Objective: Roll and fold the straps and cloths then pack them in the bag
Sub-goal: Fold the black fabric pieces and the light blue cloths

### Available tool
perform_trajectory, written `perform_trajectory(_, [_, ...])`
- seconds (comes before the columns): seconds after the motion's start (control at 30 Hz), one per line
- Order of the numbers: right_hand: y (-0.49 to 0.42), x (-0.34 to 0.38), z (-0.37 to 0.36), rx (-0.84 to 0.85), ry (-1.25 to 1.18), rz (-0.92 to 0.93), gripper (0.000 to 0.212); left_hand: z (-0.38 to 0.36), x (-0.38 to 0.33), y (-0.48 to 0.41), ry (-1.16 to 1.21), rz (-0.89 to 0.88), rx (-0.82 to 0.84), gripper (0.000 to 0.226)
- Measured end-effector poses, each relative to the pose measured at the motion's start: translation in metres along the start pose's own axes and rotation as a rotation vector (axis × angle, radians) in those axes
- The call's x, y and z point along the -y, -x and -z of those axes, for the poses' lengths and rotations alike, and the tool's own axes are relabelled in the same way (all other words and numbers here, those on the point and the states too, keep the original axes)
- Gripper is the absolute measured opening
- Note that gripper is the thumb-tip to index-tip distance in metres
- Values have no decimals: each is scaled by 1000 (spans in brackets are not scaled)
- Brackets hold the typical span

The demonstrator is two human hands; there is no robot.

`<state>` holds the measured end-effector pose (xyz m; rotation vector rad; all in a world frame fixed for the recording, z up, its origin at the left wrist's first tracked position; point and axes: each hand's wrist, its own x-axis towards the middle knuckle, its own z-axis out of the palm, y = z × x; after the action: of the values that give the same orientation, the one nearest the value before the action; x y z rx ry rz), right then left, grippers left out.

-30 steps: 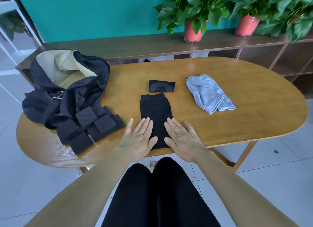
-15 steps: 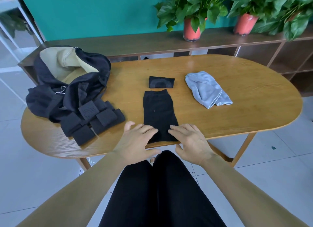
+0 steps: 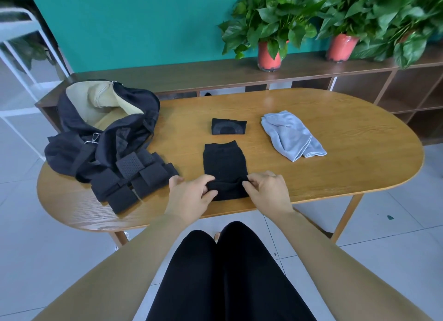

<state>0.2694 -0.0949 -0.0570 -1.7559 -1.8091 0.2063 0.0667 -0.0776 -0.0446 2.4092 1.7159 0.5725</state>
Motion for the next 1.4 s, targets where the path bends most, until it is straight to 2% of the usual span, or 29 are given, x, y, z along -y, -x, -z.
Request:
perform_trajectory(0.17, [-8, 4, -14, -22, 21, -149, 26, -10, -3, -10, 7, 113, -28, 38])
perform_trajectory(0.33, [-14, 7, -20, -44, 104, -208, 30, -16, -1, -18, -31, 170, -15, 38])
perform_trajectory(0.53, [-17, 8, -25, -84, 121, -213, 28, -20, -3, -22, -105, 170, 4, 32])
perform_trajectory(0.77, [-18, 8, -25, -129, 191, -203, 29, -24, -1, -18, -78, 168, -84, 30])
perform_trajectory(0.9, [-19, 13, -28, -149, 245, -186, 26, -20, -2, -19, -241, 146, -8, 27])
perform_trajectory(1.03, [-17, 15, -28, -139, 242, -232, 20, -13, -4, -22, -307, 89, 5, 19])
perform_trajectory(1.1, [-15, 15, -28, -175, 194, -227, 19, -13, -5, -20, -259, 52, -62, 9])
perform_trajectory(1.17, [-12, 14, -28, -277, 174, -167, 17, -13, -9, -17, -188, -8, -162, 6])
perform_trajectory(1.27, [-3, 8, -29, -418, 241, 41, 16, -15, -12, -4, -148, -210, -174, 27])
perform_trajectory(1.33, [5, 5, -30, -381, 259, 241, 23, -19, -14, 7, -198, -359, -97, 39])
perform_trajectory(1.4, [12, -1, -34, -271, 260, 374, 31, -22, -14, 14, -280, -365, 53, 52])
